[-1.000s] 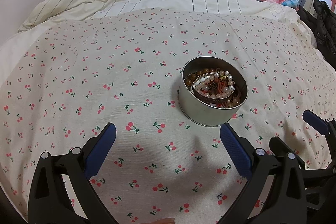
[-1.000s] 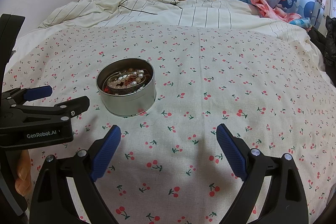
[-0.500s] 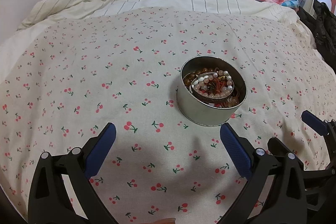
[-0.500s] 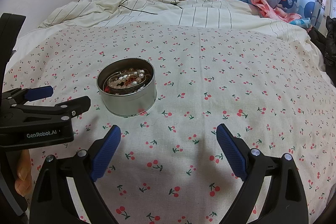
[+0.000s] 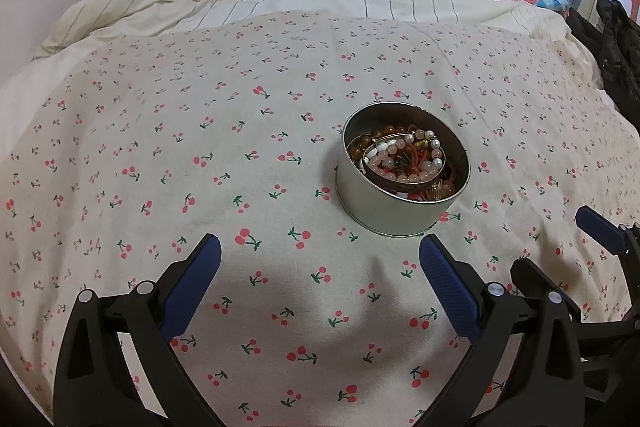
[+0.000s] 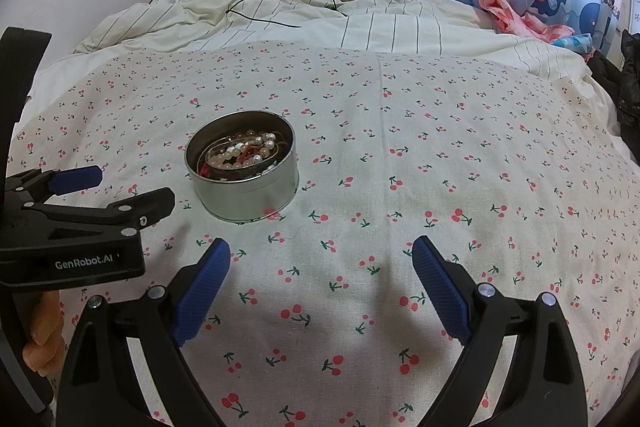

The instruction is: Organize jewelry

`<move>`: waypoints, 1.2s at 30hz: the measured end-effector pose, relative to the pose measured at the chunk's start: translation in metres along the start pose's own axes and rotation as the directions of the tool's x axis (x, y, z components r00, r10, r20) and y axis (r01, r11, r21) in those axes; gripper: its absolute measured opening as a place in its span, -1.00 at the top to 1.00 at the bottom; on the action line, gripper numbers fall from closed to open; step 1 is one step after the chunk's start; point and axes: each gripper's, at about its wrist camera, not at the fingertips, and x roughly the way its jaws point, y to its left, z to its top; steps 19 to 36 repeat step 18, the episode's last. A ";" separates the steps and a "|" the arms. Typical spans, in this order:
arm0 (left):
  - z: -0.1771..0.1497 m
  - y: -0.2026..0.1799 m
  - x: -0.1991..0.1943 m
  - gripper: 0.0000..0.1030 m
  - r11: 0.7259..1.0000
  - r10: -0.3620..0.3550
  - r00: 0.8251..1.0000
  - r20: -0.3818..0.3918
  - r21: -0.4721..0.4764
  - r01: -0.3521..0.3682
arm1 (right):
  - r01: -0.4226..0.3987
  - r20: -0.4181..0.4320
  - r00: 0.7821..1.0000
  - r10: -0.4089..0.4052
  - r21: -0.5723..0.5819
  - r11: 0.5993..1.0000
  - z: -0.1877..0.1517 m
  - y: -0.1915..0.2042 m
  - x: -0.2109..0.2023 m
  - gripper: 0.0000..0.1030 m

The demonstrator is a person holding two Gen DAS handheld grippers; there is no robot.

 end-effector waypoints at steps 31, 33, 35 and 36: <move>0.001 -0.003 -0.008 -0.82 1.000 -0.003 0.999 0.041 0.019 0.002 | -0.006 -0.004 1.000 0.006 0.002 1.000 -0.002 0.001 0.001 -0.72; 0.001 -0.003 -0.008 -0.82 1.000 -0.003 0.999 0.041 0.019 0.002 | -0.006 -0.004 1.000 0.006 0.002 1.000 -0.002 0.001 0.001 -0.72; 0.001 -0.003 -0.008 -0.82 1.000 -0.003 0.999 0.041 0.019 0.002 | -0.006 -0.004 1.000 0.006 0.002 1.000 -0.002 0.001 0.001 -0.72; 0.001 -0.003 -0.008 -0.82 1.000 -0.003 0.999 0.041 0.019 0.002 | -0.006 -0.004 1.000 0.006 0.002 1.000 -0.002 0.001 0.001 -0.72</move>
